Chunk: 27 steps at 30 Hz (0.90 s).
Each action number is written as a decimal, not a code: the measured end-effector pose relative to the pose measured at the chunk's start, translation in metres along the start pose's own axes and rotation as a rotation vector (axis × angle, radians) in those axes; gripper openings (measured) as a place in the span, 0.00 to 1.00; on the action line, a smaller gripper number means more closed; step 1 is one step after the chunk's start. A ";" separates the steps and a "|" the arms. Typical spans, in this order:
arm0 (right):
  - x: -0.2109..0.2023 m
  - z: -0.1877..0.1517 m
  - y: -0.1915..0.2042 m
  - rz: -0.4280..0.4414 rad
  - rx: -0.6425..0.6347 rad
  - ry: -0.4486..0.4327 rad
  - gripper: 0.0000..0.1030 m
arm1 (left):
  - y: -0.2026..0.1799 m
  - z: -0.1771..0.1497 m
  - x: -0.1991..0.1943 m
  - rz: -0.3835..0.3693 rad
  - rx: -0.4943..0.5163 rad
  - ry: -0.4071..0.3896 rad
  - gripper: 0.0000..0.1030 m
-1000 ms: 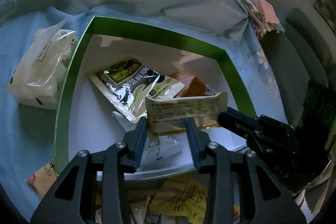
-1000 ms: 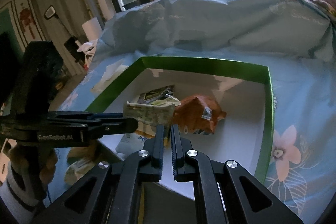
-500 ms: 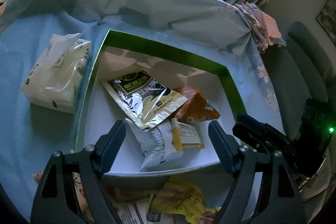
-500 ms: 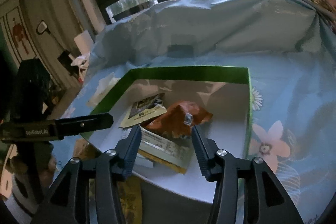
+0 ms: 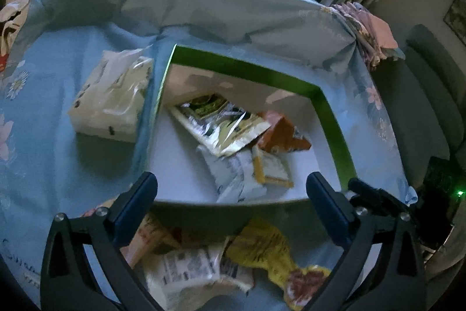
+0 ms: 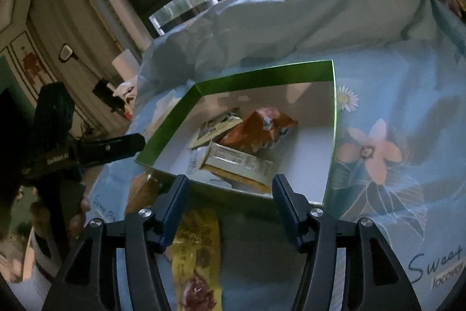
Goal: Organize snacks
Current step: 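Move the left tool back toward the white-and-green snack bag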
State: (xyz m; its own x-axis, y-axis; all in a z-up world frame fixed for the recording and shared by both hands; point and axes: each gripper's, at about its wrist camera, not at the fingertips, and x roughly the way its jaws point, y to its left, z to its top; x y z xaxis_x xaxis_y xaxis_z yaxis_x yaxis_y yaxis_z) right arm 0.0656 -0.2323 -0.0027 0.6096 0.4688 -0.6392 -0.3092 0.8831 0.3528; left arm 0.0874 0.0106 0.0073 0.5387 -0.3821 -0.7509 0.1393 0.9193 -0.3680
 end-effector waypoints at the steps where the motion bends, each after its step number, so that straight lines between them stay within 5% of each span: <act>1: -0.002 -0.001 0.001 0.002 0.001 0.000 0.60 | 0.003 -0.004 -0.002 0.007 0.001 0.013 1.00; 11: -0.022 -0.028 0.024 0.076 -0.031 0.002 0.60 | 0.021 -0.031 -0.024 -0.008 -0.063 0.048 1.00; 20: -0.022 -0.049 0.031 0.070 -0.024 0.042 0.60 | 0.039 -0.059 -0.050 -0.277 -0.165 -0.012 1.00; 25: -0.014 -0.058 0.054 0.092 -0.117 0.076 0.60 | 0.048 -0.084 -0.052 -0.105 -0.162 0.023 1.00; 27: -0.010 -0.062 0.068 0.097 -0.173 0.087 0.60 | 0.048 -0.090 -0.055 -0.091 -0.144 0.027 1.00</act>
State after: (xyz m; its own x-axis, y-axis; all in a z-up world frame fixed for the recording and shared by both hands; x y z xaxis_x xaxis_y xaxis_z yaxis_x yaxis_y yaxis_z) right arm -0.0069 -0.1764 -0.0144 0.5081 0.5445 -0.6673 -0.4885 0.8203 0.2974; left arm -0.0104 0.0669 -0.0189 0.5065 -0.4673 -0.7246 0.0648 0.8587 -0.5084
